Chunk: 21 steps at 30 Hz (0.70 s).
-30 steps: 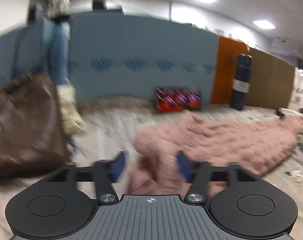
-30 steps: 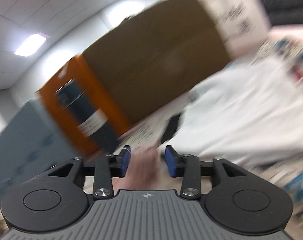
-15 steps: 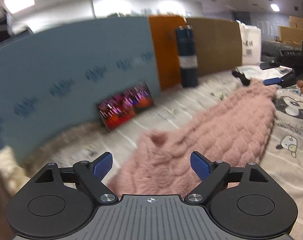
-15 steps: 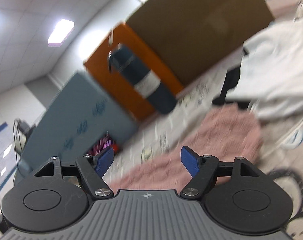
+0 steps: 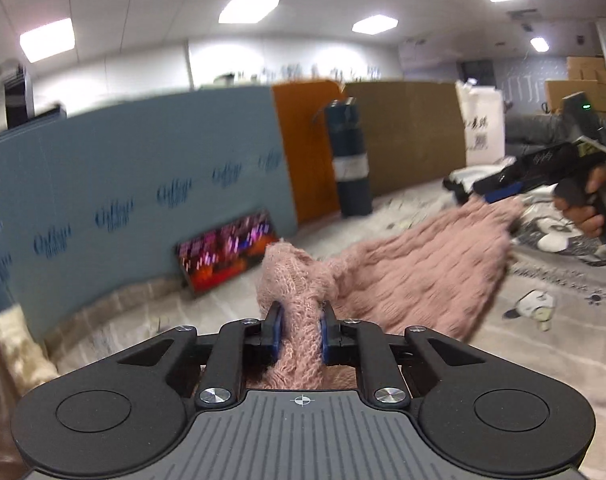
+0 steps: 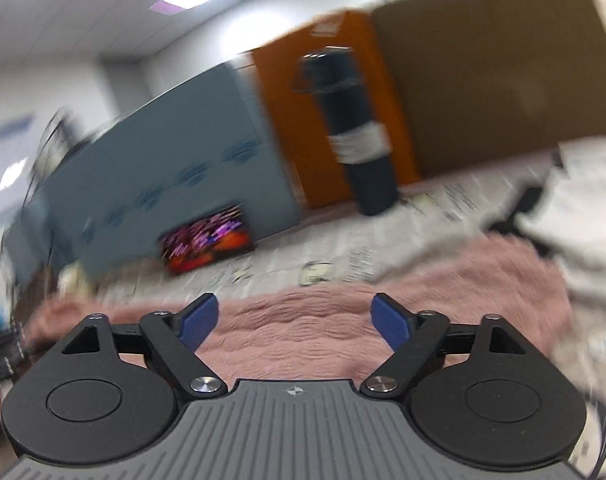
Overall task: Fold clothes
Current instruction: 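Lay the sweater flat and open both grippers to release it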
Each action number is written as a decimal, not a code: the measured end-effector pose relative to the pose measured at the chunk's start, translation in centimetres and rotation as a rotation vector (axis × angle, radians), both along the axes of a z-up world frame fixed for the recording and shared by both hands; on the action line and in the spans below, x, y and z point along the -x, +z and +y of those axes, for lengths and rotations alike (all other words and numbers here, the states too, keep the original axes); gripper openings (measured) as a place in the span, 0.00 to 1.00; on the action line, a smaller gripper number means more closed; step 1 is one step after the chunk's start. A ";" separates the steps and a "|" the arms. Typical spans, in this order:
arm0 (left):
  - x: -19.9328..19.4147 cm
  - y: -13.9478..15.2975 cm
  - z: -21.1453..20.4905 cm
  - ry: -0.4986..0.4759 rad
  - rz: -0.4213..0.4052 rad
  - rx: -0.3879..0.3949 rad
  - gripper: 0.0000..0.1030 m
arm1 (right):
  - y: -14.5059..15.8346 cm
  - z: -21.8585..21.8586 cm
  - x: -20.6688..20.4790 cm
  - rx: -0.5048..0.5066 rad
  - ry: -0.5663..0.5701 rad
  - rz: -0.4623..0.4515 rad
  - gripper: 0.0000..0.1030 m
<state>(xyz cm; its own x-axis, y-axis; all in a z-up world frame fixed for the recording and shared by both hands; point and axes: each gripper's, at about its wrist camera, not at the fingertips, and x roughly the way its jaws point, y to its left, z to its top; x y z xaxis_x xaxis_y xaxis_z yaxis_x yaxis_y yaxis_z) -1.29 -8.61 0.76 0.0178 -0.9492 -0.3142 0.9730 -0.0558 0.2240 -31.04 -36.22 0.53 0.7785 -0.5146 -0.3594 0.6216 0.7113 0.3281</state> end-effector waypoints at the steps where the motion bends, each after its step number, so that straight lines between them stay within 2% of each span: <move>1: 0.6 -0.1 0.4 0.002 -0.024 0.020 0.15 | 0.3 0.6 -0.9 0.065 0.050 0.051 0.87; 3: 1.6 -0.4 1.4 -0.014 -0.058 0.062 0.15 | 0.7 2.0 -2.8 0.202 0.138 0.159 0.87; 7: 3.0 -0.8 3.2 -0.034 -0.106 0.115 0.15 | 1.9 4.0 -6.2 0.395 0.322 0.251 0.87; 14: 4.4 -1.0 5.9 -0.102 -0.130 0.124 0.15 | 2.8 4.7 -11.1 0.450 0.540 0.324 0.84; 15: 4.3 -1.0 6.2 -0.099 -0.127 0.125 0.15 | 2.9 4.9 -11.4 0.448 0.562 0.324 0.81; 17: 4.0 -1.1 6.7 -0.100 -0.118 0.127 0.15 | 3.1 5.5 -11.5 0.424 0.611 0.324 0.60; 18: 3.9 -1.1 6.8 -0.103 -0.114 0.129 0.15 | 3.1 5.7 -11.2 0.410 0.614 0.328 0.37; 19: 3.8 -1.1 7.0 -0.107 -0.112 0.133 0.15 | 3.1 5.9 -10.9 0.397 0.617 0.333 0.19; 21: 3.5 -1.1 7.3 -0.125 -0.101 0.142 0.15 | 3.3 6.7 -9.8 0.388 0.606 0.327 0.13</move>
